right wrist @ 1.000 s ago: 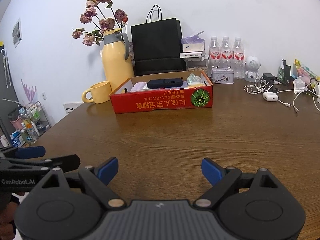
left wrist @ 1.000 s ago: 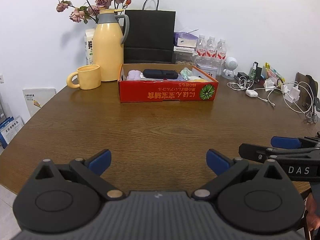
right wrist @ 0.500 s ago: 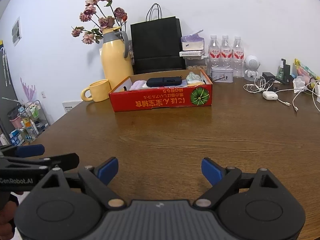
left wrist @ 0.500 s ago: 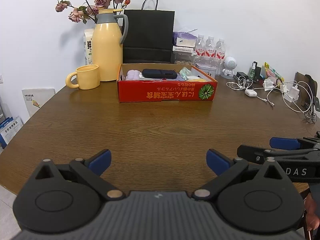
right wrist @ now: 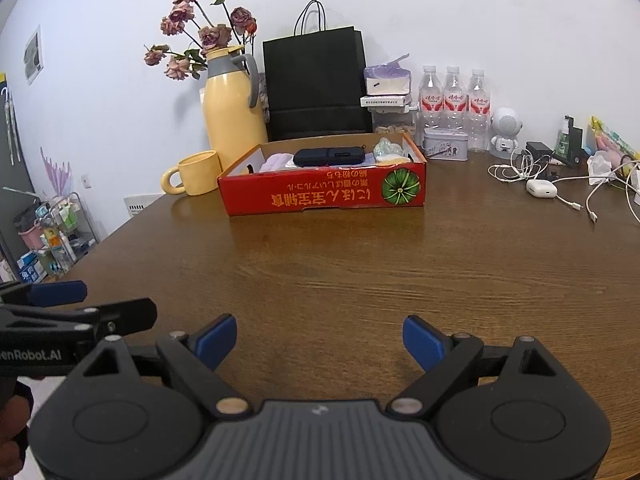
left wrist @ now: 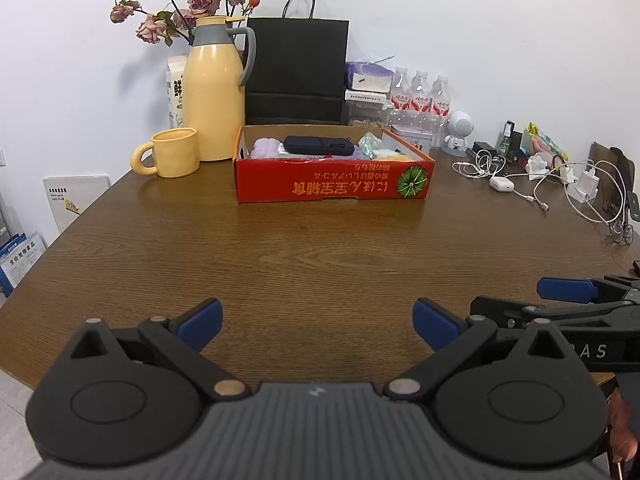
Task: Organize objects
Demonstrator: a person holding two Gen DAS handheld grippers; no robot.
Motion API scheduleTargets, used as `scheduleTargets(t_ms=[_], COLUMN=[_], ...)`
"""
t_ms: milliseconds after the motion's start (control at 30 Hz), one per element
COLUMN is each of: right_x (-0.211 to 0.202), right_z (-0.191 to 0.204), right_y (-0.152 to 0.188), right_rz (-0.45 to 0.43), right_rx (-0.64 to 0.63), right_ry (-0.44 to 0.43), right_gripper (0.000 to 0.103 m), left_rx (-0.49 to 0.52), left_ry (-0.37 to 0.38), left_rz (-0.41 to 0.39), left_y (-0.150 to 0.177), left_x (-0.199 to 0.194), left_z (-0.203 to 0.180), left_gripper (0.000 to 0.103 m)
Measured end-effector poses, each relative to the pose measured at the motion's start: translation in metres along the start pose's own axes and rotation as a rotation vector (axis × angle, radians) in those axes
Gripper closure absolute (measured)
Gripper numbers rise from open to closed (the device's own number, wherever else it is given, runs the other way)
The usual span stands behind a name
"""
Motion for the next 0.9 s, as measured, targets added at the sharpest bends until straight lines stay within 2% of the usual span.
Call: scheduleTargets(t_ms=[433,900], right_x=[0.005,0.010], right_z=[-0.001,-0.007], right_y=[0.002,0.005], right_rz=[0.025,0.045], right_rx=[-0.022,-0.028], right_ry=[0.011,0.021], right_gripper=[0.013,0.013], left_rx=[0.004,-0.006], left_ry=[0.010,-0.006], left_rz=[0.006,0.069], left_y=[0.001,0.002], left_x=[0.000,0.009], left_z=[0.000,0.008], left_gripper=[0.000,0.000])
Point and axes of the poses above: each gripper's, at about its wrist camera, not at the fingertips, and x roughly the way its jaws point, z to its left, y to its underside, the point moved 4 cm from there along x, roughly the way its jaws point, and after that the axes turned 6 degrees about y, right-handed, at the moved point
